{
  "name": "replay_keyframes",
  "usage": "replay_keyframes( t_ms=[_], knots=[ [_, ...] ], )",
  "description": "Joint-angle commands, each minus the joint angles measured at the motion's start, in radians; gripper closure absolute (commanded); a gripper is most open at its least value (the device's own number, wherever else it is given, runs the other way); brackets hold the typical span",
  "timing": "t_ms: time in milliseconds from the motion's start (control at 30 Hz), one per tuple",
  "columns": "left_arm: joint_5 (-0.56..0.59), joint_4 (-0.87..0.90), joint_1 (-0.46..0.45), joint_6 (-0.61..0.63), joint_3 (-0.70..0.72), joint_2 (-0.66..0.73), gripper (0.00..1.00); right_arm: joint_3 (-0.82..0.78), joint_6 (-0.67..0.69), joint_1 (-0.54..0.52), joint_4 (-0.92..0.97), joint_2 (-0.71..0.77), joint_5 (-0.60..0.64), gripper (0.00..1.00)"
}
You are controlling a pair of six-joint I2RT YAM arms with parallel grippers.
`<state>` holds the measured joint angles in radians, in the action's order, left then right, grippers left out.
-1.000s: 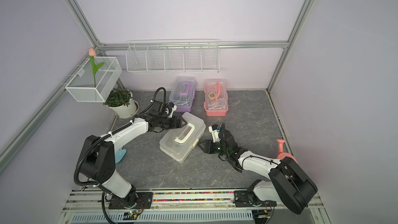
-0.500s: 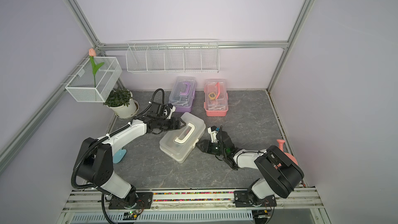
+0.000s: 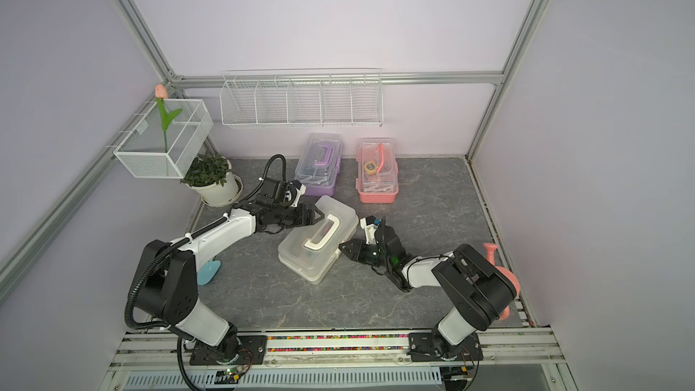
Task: Close toolboxes
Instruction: Fasten the toolbox latch on the toolbox.
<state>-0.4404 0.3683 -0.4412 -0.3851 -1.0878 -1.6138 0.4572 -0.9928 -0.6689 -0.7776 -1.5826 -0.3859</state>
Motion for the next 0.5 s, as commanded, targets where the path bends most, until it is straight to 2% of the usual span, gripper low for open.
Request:
replay_keyframes(
  t_ms=[0, 167, 233, 300, 467],
  knots=[
    [-0.005, 0.077, -0.016, -0.006, 0.045, -0.051, 0.15, 0.03, -0.02, -0.039, -0.076, 0.001, -0.013, 0.61],
    [-0.011, 0.059, -0.037, -0.017, 0.049, -0.075, 0.15, 0.026, -0.017, -0.051, -0.06, 0.021, 0.002, 0.61],
    [-0.011, 0.061, -0.039, -0.016, 0.049, -0.076, 0.15, 0.023, 0.017, -0.052, -0.033, 0.036, 0.003, 0.57],
    [0.003, 0.067, -0.038, -0.011, 0.048, -0.07, 0.15, 0.012, 0.091, -0.052, 0.016, 0.065, 0.014, 0.55],
    [0.022, 0.09, -0.037, 0.002, 0.027, -0.055, 0.15, 0.003, 0.375, -0.05, 0.219, 0.19, 0.043, 0.45]
  ],
)
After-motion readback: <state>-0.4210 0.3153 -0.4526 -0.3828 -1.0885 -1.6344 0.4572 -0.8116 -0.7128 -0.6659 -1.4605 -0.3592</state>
